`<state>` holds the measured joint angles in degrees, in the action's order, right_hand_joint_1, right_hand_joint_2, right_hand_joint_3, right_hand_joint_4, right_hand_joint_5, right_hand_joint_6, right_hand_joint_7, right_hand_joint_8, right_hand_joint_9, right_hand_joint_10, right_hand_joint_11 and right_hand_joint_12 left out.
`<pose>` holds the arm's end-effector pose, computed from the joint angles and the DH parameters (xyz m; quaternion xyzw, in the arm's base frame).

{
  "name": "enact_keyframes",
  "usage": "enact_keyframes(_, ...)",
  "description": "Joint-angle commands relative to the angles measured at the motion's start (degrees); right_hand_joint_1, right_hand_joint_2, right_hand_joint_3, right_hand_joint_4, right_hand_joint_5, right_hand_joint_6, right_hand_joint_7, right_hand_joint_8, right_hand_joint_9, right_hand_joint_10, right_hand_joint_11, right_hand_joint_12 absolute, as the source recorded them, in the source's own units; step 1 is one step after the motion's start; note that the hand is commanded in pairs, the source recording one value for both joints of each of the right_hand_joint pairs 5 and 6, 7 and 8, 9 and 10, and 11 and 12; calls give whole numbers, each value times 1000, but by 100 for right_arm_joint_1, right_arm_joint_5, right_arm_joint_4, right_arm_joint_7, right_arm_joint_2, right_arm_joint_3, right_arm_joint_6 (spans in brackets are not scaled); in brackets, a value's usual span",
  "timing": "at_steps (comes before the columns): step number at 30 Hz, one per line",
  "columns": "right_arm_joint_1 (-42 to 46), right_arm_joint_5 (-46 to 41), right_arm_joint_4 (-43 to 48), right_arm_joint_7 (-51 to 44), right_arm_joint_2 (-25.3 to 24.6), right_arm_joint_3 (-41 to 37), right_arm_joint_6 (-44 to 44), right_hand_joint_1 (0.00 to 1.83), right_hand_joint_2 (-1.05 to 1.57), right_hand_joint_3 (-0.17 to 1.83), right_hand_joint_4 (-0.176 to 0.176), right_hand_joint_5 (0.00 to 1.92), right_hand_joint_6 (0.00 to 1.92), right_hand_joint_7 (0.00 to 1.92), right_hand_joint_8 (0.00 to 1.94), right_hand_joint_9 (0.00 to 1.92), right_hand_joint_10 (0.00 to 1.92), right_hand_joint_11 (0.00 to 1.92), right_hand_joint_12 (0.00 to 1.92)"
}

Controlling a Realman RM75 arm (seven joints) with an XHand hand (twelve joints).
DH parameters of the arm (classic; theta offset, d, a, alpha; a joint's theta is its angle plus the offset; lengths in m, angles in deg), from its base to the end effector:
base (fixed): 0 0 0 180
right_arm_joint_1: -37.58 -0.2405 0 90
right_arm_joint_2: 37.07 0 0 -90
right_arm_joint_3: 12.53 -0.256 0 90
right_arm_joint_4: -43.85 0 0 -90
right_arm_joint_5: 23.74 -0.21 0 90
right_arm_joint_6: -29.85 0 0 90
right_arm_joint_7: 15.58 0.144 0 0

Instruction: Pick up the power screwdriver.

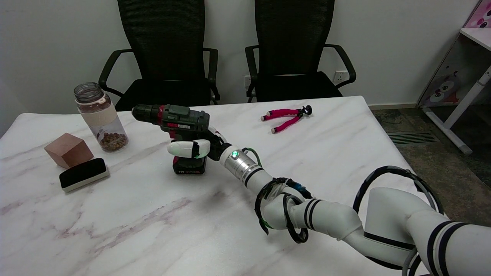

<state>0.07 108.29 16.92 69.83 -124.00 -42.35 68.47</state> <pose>-0.3192 -0.4432 0.1283 0.5962 -0.5749 0.4085 0.3836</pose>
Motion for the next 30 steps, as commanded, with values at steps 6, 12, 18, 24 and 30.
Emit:
enact_keyframes(6,-82,-19,117,-51,-78,-156,-30,1026,-33,862,156,197,197,197,197,568,568,1016,1016)
enact_keyframes(12,-73,-19,135,-51,-67,-208,-27,1066,167,1010,156,308,308,308,308,996,996,1405,1405)
enact_keyframes(18,-73,-28,135,-51,-32,-208,-10,1075,362,1083,160,542,542,542,542,1229,1229,1690,1690)
enact_keyframes(24,-73,-28,127,-25,-6,-208,-3,1079,472,1026,176,723,723,723,723,1317,1317,1803,1803)
enact_keyframes(30,-82,-28,97,-42,1,-208,-30,1079,509,1051,176,777,777,777,777,1334,1334,1818,1818)
